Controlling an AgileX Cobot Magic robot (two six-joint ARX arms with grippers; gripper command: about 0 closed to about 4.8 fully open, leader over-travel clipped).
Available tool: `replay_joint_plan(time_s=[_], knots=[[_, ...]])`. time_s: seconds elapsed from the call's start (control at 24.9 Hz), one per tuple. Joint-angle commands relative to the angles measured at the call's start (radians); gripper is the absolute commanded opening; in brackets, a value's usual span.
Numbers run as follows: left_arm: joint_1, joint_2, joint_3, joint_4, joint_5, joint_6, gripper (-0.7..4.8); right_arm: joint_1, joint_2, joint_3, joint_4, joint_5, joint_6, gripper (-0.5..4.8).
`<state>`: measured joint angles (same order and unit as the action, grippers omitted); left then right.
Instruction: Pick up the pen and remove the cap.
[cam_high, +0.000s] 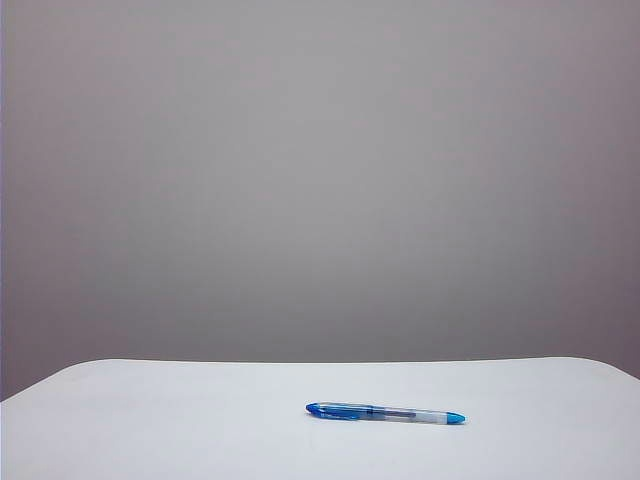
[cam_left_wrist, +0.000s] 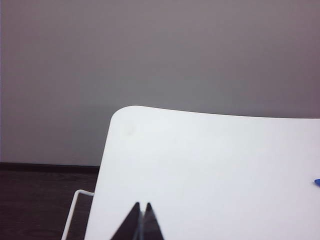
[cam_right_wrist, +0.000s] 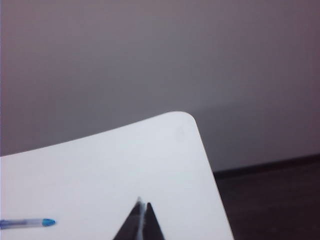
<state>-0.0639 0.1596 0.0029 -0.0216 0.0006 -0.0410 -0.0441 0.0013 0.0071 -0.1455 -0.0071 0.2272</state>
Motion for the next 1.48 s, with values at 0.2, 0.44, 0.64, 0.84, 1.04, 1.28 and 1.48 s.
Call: replay_joint_plan(time_s=[0.2, 0.44, 0.64, 0.84, 1.04, 1.28, 1.48], knots=[[0.0, 0.002, 0.059, 0.025, 0.092, -0.135, -0.04, 0.0, 0.002, -0.006, 0.033, -0.085, 0.008, -0.01], [0.0, 0.092, 0.205, -0.049, 0.108, -0.132, -0.04, 0.0, 0.004, 0.024, 0.04, -0.088, 0.011, -0.03], [0.0, 0.443, 0.347, -0.024, 0.259, -0.079, -0.04, 0.0, 0.101, 0.074, 0.058, -0.069, 0.038, -0.03], [-0.011, 0.811, 0.61, -0.093, 0.319, 0.157, -0.04, 0.0, 0.374, 0.178, 0.155, -0.089, 0.064, -0.03], [-0.089, 1.047, 0.882, -0.23, 0.356, 0.327, -0.01, 0.0, 0.837, 0.473, 0.188, -0.316, -0.203, -0.02], [-0.216, 1.213, 0.992, -0.229, 0.355, 0.499, 0.81, 0.034, 1.33, 0.832, 0.18, -0.623, -0.418, -0.01], [-0.241, 1.326, 1.04, -0.236, 0.366, 0.52, 0.81, 0.141, 1.619, 1.078, -0.009, -0.621, -0.727, 0.03]])
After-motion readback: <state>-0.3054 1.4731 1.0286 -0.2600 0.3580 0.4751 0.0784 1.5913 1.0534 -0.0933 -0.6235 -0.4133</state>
